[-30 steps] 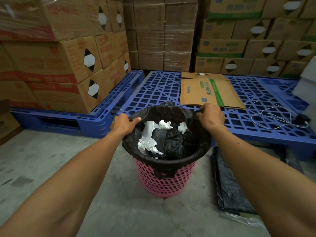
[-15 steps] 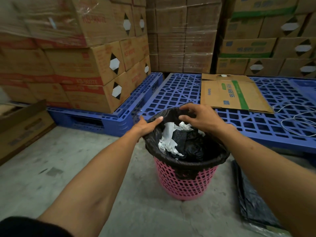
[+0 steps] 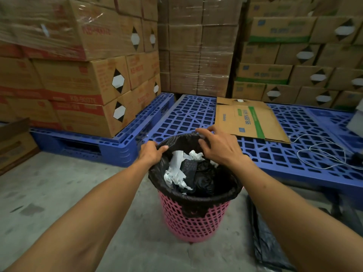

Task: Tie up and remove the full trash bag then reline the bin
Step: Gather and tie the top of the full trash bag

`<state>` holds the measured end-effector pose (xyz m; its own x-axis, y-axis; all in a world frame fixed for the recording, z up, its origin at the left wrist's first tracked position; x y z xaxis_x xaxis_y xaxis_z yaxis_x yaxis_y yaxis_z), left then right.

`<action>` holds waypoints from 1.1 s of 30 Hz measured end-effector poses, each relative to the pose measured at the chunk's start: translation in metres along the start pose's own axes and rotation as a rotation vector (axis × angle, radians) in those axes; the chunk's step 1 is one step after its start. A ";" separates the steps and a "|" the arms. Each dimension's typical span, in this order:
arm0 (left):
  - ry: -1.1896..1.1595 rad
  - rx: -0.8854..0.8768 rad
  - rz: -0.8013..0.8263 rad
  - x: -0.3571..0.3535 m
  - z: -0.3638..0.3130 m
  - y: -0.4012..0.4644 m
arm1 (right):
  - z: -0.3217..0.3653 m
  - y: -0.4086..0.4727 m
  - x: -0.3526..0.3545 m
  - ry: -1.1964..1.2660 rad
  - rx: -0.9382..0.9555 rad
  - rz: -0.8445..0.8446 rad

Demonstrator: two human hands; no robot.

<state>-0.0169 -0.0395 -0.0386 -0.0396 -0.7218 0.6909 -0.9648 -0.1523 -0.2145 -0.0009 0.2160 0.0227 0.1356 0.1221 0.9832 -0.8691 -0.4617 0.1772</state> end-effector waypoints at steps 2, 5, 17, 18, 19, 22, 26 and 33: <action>-0.013 0.023 -0.097 0.002 -0.001 0.001 | 0.002 0.000 0.002 -0.056 -0.019 -0.029; 0.054 0.028 -0.211 0.007 -0.005 -0.005 | 0.007 0.003 0.009 -0.040 -0.043 -0.085; -0.104 -0.015 -0.085 0.017 -0.034 -0.011 | 0.014 0.014 0.011 0.124 -0.065 -0.081; -0.138 -0.021 -0.041 0.017 -0.034 -0.009 | 0.013 0.014 0.012 0.130 -0.067 -0.079; -0.165 -0.019 -0.009 0.015 -0.035 -0.008 | 0.012 0.015 0.013 0.132 -0.069 -0.079; -0.159 0.011 -0.091 0.006 -0.035 -0.003 | 0.007 0.013 0.016 0.125 -0.074 -0.078; -0.271 0.010 -0.232 -0.015 -0.037 -0.009 | 0.001 0.009 0.010 0.138 -0.079 -0.063; -0.234 -0.262 -0.225 -0.031 -0.040 -0.022 | 0.001 0.008 0.003 0.228 -0.094 -0.060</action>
<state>-0.0049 0.0131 -0.0272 0.2104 -0.8290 0.5182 -0.9774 -0.1686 0.1271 -0.0066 0.2116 0.0272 0.0870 0.3463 0.9341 -0.9047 -0.3650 0.2196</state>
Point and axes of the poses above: each hand's wrist, its own y-axis towards the middle knuckle, its own x-axis out of the back of the hand, z = x × y, the point moved 1 cm from there along y, towards the middle knuckle, and after that the axes turned 15 degrees about z, right-handed, at the moved point
